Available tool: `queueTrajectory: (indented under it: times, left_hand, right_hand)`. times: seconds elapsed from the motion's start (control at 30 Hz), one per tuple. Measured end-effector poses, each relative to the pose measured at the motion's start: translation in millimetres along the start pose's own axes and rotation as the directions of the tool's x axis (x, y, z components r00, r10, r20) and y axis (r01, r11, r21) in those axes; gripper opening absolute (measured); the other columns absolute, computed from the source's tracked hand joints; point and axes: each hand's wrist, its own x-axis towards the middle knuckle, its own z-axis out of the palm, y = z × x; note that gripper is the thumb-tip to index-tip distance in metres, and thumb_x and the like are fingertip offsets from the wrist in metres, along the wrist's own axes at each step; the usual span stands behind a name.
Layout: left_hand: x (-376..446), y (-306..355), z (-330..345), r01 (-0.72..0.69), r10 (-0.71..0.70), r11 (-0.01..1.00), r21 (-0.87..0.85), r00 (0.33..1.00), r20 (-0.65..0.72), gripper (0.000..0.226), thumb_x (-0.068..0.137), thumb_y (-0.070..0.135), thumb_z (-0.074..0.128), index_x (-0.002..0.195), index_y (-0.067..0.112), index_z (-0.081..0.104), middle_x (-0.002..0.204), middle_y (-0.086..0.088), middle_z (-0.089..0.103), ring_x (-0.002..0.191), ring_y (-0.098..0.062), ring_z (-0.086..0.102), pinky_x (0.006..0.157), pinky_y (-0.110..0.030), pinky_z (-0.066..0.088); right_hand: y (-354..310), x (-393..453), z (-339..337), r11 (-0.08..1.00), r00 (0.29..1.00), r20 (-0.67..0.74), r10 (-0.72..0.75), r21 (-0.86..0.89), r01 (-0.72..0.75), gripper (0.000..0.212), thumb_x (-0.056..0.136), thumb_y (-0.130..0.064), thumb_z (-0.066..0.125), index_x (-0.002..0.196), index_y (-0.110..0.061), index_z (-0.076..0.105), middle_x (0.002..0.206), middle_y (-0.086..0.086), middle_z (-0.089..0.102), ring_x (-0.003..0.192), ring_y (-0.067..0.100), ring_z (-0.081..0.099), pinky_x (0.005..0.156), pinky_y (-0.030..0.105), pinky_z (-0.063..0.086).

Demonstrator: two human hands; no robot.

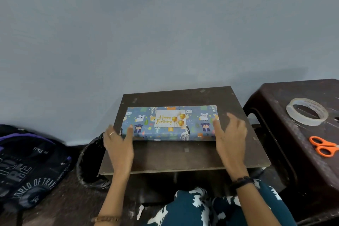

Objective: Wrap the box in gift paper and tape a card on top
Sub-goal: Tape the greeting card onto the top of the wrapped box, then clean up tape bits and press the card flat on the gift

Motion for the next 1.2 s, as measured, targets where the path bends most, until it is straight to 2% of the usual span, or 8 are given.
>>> queueTrajectory:
  times: [0.13, 0.37, 0.57, 0.67, 0.8, 0.93, 1.07, 1.2]
  left_hand:
    - [-11.5, 5.5, 16.5, 0.109, -0.101, 0.982, -0.157, 0.993, 0.059, 0.035, 0.09, 0.033, 0.058, 0.119, 0.017, 0.046, 0.111, 0.001, 0.052, 0.097, -0.018, 0.049, 0.082, -0.03, 0.035]
    - [6.3, 26.6, 56.8, 0.052, -0.05, 0.965, -0.258, 0.999, 0.016, 0.047, 0.085, 0.035, 0.065, 0.122, 0.014, 0.045, 0.117, -0.002, 0.054, 0.094, -0.013, 0.053, 0.08, -0.03, 0.04]
    - [66.2, 32.7, 90.7, 0.008, -0.014, 0.948, -0.317, 1.0, -0.016, 0.048, 0.081, 0.037, 0.069, 0.118, 0.012, 0.051, 0.116, -0.007, 0.058, 0.099, -0.017, 0.059, 0.083, -0.03, 0.044]
    - [84.7, 28.3, 100.7, 0.064, -0.055, 0.953, -0.297, 0.998, 0.041, 0.045, 0.083, 0.033, 0.068, 0.116, 0.01, 0.048, 0.119, -0.008, 0.057, 0.099, -0.015, 0.057, 0.081, -0.025, 0.039]
    - [79.5, 25.1, 93.2, 0.088, -0.067, 0.962, -0.26, 0.994, 0.088, 0.064, 0.086, 0.026, 0.066, 0.136, 0.007, 0.032, 0.138, -0.012, 0.041, 0.121, -0.021, 0.047, 0.094, -0.027, 0.038]
    - [18.9, 25.2, 75.2, -0.174, 0.174, 0.984, -0.031, 0.984, 0.025, 0.074, 0.086, 0.019, 0.065, 0.145, 0.005, 0.022, 0.15, -0.014, 0.018, 0.138, -0.022, 0.022, 0.103, -0.015, 0.016]
    - [-35.7, 8.8, 72.0, -0.457, 0.378, 0.884, 0.097, 0.822, 0.426, 0.037, 0.084, 0.022, 0.067, 0.119, 0.016, 0.061, 0.129, 0.0, 0.052, 0.123, -0.017, 0.047, 0.108, -0.023, 0.025]
    - [-46.7, 13.5, 67.3, -0.508, 0.281, 0.822, 0.258, 0.756, 0.592, 0.053, 0.079, 0.039, 0.07, 0.128, 0.024, 0.056, 0.143, 0.007, 0.042, 0.132, -0.011, 0.037, 0.116, -0.03, 0.011]
  right_hand:
    - [7.0, -5.3, 9.6, 0.985, 0.984, 0.117, 0.136, -0.123, -0.121, 0.062, 0.088, -0.053, 0.05, 0.126, -0.004, 0.044, 0.123, 0.015, 0.044, 0.112, 0.03, 0.038, 0.094, 0.039, 0.033]
    - [1.7, 39.0, 12.7, 0.979, 0.989, 0.049, 0.143, 0.137, -0.149, 0.07, 0.087, -0.048, 0.056, 0.141, -0.009, 0.032, 0.135, 0.012, 0.036, 0.124, 0.025, 0.026, 0.098, 0.042, 0.032]
    - [0.0, 90.7, 33.4, 0.861, 0.988, 0.101, 0.119, 0.485, -0.154, 0.072, 0.087, -0.031, 0.063, 0.144, -0.015, 0.023, 0.133, 0.01, 0.043, 0.122, 0.017, 0.038, 0.09, 0.019, 0.03]
    - [6.3, 108.8, 45.5, 0.868, 0.989, 0.123, 0.077, 0.48, -0.128, 0.06, 0.087, -0.027, 0.063, 0.137, -0.015, 0.031, 0.128, 0.007, 0.046, 0.116, 0.013, 0.041, 0.084, 0.013, 0.031]
    - [12.0, 109.6, 58.9, 0.887, 0.989, 0.131, 0.073, 0.445, -0.124, 0.052, 0.087, -0.02, 0.063, 0.131, -0.014, 0.037, 0.125, 0.004, 0.051, 0.122, 0.022, 0.044, 0.092, 0.026, 0.038]
    - [3.6, 78.3, 60.7, 0.927, 0.998, -0.025, 0.059, 0.374, -0.045, 0.052, 0.089, -0.013, 0.058, 0.135, -0.01, 0.035, 0.14, 0.008, 0.035, 0.129, 0.021, 0.036, 0.097, 0.021, 0.031]
    - [-0.6, 38.3, 59.8, 0.973, 0.994, -0.024, -0.108, 0.201, 0.11, 0.046, 0.088, -0.008, 0.055, 0.132, -0.008, 0.041, 0.137, 0.01, 0.036, 0.124, 0.025, 0.037, 0.094, 0.021, 0.03]
    - [4.3, 3.1, 42.9, 0.973, 0.966, 0.197, -0.17, 0.192, 0.132, 0.035, 0.091, -0.01, 0.054, 0.124, -0.015, 0.049, 0.123, 0.003, 0.046, 0.114, 0.019, 0.045, 0.085, 0.02, 0.035]
